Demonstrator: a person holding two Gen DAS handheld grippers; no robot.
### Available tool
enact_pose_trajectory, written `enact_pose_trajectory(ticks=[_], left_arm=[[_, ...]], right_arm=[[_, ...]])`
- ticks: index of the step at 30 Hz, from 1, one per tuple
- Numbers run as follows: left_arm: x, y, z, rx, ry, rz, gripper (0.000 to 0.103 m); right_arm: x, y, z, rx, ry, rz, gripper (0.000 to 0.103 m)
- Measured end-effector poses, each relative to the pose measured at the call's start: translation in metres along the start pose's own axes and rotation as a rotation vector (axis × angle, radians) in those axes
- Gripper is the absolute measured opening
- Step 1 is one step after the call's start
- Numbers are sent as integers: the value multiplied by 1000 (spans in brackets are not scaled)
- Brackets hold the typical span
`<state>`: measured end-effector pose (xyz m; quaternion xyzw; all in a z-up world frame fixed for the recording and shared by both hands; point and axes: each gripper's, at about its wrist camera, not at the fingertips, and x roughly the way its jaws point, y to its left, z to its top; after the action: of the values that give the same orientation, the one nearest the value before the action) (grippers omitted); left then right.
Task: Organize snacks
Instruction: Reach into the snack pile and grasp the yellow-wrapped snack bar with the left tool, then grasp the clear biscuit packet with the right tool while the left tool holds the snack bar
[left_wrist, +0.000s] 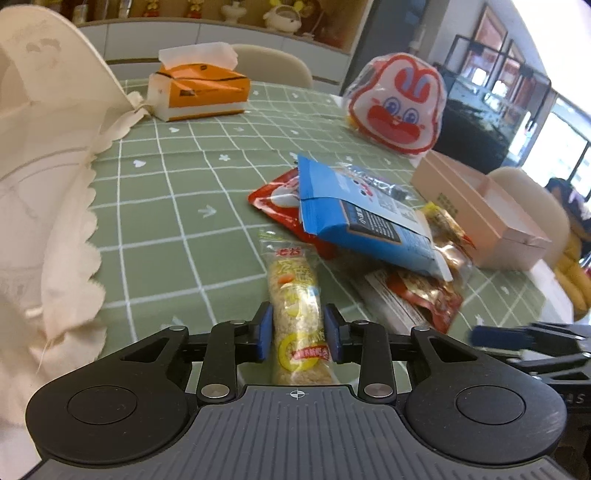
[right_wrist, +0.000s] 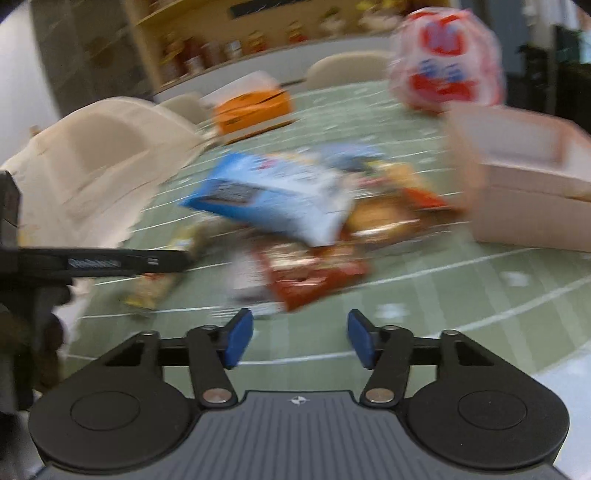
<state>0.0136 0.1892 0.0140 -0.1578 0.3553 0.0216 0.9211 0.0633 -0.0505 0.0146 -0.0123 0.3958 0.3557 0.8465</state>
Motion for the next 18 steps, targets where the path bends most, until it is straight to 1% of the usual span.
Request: enact_pose_trajectory(ticks=[2, 3, 6, 8, 10, 11, 14, 17, 18], left_arm=[[-5, 6, -5, -19, -11, -25, 34], [-7, 9, -7, -26, -17, -37, 34], [-9, 17, -10, -53, -28, -68, 34], [-10, 18, -9, -57, -25, -78, 34], [-12, 16, -11, -48, -22, -85, 34], [-12, 15, -12, -41, -23, -86, 34], [-13, 12, -15, -30, -25, -80, 34], [-15, 11, -17, -30, -22, -86, 34], [-15, 11, -17, -31, -19, -90, 34]], right_arm=[[11, 16, 6, -17, 28, 32, 56], [16, 23, 9, -35, 36, 21, 56], [32, 42, 19, -105, 39, -39, 56], [44, 48, 27, -131, 45, -90, 58], [55, 51, 32, -157, 42, -140, 63], [60, 53, 35, -172, 39, -160, 63], [65, 57, 35, -196, 32, -183, 63], [60, 60, 29, -224, 27, -166, 50], [57, 61, 27, -227, 31, -154, 43]])
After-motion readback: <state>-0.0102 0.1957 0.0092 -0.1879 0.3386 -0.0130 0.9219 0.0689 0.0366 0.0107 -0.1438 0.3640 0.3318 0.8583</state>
